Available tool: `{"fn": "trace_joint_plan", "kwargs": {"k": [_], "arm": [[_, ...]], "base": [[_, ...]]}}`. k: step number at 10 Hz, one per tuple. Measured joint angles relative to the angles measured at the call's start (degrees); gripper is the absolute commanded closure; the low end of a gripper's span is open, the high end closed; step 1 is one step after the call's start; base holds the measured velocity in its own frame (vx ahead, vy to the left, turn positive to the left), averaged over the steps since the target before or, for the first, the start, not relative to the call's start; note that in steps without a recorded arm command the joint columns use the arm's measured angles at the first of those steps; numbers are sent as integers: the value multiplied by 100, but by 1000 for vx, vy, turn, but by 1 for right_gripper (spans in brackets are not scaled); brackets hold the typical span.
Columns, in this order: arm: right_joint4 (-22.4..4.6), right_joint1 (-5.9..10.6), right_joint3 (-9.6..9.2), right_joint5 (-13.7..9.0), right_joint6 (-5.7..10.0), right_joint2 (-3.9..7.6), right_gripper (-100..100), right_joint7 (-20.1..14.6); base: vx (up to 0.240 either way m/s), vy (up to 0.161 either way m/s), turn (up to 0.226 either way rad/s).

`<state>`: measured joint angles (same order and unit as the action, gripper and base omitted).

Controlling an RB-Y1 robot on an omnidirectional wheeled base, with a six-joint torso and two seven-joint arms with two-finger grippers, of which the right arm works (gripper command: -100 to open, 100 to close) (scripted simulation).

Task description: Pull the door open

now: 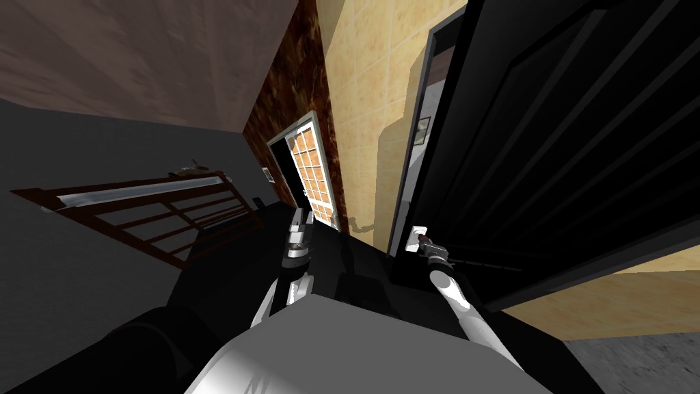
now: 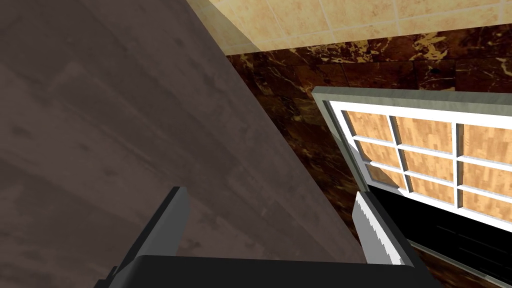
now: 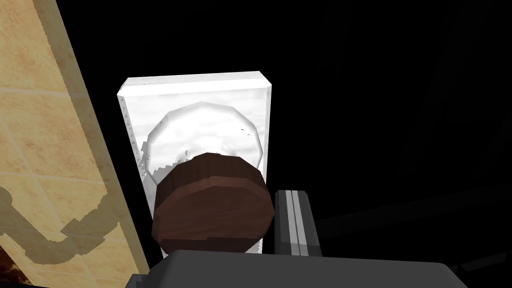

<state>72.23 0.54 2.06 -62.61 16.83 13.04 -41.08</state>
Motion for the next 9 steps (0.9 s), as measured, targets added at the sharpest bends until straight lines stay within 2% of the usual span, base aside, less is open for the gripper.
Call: {"fn": "trace_joint_plan", "kwargs": {"k": [2,4,5,6,7,9], "arm": [[18,-19,-98,24,135,73,-100,-85],[31,-80,-301,70,343,167,-100,-274],[67,-100,-358,78,376,136,-100,-275],[47,-113,-452,102,440,153,-100,-324],[123,-202,-549,129,525,144,-100,-366],[224,-240,-645,123,538,149,-100,-386]], "base": [[-186,-107,153],[-204,-130,189],[-146,-85,75],[-138,-100,200],[-133,-85,171],[-118,-75,130]]}}
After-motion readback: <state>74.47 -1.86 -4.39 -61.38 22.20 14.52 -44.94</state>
